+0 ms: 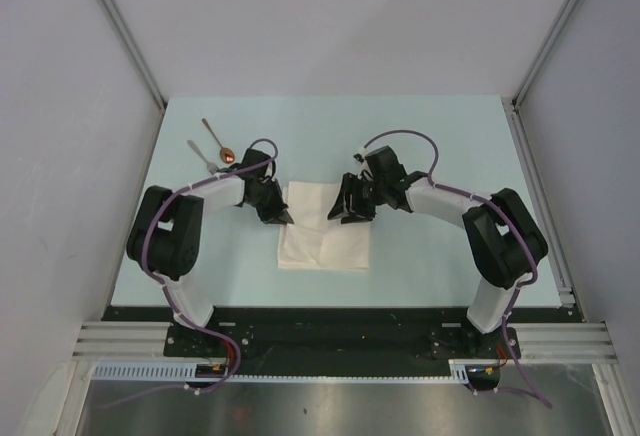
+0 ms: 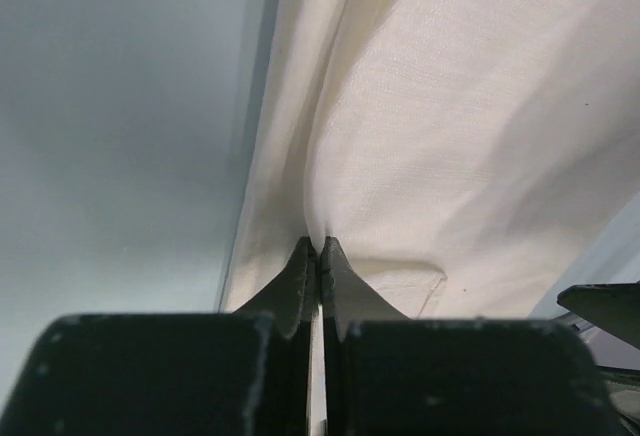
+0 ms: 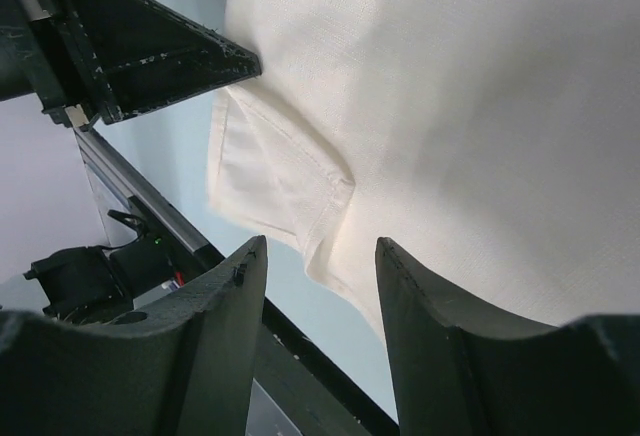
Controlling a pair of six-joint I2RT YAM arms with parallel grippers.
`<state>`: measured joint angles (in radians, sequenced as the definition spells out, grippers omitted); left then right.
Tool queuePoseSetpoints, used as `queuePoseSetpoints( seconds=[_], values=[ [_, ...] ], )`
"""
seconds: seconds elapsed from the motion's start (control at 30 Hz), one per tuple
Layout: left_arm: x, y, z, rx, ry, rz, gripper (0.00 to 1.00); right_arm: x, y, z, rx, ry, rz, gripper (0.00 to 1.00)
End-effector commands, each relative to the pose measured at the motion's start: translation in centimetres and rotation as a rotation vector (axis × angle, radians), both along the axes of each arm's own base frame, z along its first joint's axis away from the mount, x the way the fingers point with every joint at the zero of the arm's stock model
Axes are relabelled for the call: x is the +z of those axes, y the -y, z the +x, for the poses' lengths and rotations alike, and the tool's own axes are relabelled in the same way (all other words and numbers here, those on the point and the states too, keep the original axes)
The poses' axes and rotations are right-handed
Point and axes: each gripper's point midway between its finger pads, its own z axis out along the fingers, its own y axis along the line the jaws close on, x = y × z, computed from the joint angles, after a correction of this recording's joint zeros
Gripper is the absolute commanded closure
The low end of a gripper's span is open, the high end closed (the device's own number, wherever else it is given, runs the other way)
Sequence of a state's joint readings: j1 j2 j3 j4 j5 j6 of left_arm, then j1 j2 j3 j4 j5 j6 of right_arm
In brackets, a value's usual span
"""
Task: Fold the napkin into a case and place the utensils inside
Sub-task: Smooth out the square-folded napkin at the center of the board.
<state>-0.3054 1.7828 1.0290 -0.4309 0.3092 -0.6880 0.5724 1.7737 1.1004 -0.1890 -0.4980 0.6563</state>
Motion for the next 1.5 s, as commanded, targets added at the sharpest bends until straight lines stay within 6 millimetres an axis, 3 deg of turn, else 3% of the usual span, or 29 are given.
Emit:
queuePoseSetpoints(
  seconds=[0.0, 0.17, 0.6, 0.87, 1.1, 1.3, 1.4, 1.47],
  values=[
    [1.9, -0.8, 0.1, -0.004, 0.069, 0.018, 1.00, 1.8, -0.6, 0.2, 0.007, 0.040, 0.029, 0.48],
    [2.5, -1.5, -0.2, 0.003, 0.085, 0.023, 1.00, 1.3, -0.8, 0.1, 0.009, 0.028, 0.033, 0.48],
    [0.7, -2.4, -0.9, 0.007, 0.043, 0.030, 1.00, 1.2, -1.7, -0.3, 0.036, 0.027, 0.038, 0.48],
    [-0.1, -2.7, -0.9, 0.005, 0.034, 0.046, 0.92, -0.6, -5.3, -2.8, 0.128, -0.012, 0.041, 0.43],
    [-0.4, -2.6, -0.8, 0.007, 0.032, 0.038, 0.91, -2.7, -6.7, -3.7, 0.148, -0.048, 0.059, 0.39],
    [-0.5, -2.6, -0.9, 0.009, 0.034, 0.040, 0.90, -1.8, -8.9, -4.1, 0.190, -0.038, 0.097, 0.40],
    [-0.3, -2.8, -0.9, 0.012, 0.041, 0.046, 0.82, -0.8, -10.6, -5.0, 0.229, -0.026, 0.110, 0.40],
    [0.0, -3.4, -0.9, 0.022, 0.045, 0.074, 0.66, -0.2, -11.6, -5.9, 0.264, -0.029, 0.130, 0.40]
  ],
)
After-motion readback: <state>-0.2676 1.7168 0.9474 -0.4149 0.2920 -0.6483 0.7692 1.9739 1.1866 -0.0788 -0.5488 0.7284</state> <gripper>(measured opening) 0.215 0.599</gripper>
